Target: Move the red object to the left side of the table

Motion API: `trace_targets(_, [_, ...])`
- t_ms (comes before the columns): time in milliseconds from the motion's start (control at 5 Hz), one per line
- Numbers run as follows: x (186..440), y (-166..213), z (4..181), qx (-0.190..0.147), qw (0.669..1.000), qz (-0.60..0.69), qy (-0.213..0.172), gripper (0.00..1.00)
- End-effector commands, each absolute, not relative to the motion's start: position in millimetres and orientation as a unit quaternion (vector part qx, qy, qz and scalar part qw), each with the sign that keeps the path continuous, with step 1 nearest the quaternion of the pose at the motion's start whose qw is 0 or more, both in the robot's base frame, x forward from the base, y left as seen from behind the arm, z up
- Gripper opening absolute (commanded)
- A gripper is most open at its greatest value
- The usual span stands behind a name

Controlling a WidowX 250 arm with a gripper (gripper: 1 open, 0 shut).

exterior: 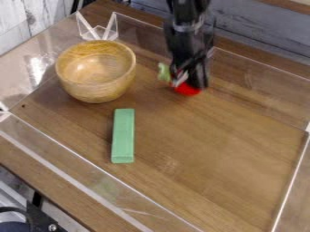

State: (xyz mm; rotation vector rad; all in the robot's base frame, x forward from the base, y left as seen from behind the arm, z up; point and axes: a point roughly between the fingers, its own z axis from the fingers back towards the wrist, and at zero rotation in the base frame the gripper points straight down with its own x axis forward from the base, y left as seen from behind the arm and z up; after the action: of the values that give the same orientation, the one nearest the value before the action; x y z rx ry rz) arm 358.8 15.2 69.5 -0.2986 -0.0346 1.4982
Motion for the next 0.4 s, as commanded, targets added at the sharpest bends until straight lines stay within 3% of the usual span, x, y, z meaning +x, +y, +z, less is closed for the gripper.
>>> trace_targets(0, [366.8,21.7,113.5,-0.168,0.719,0.673,-0.055,0.0])
trace_targets(200, [366.9,21.9,111.2,-0.167,0.718,0.674,-0.055,0.0])
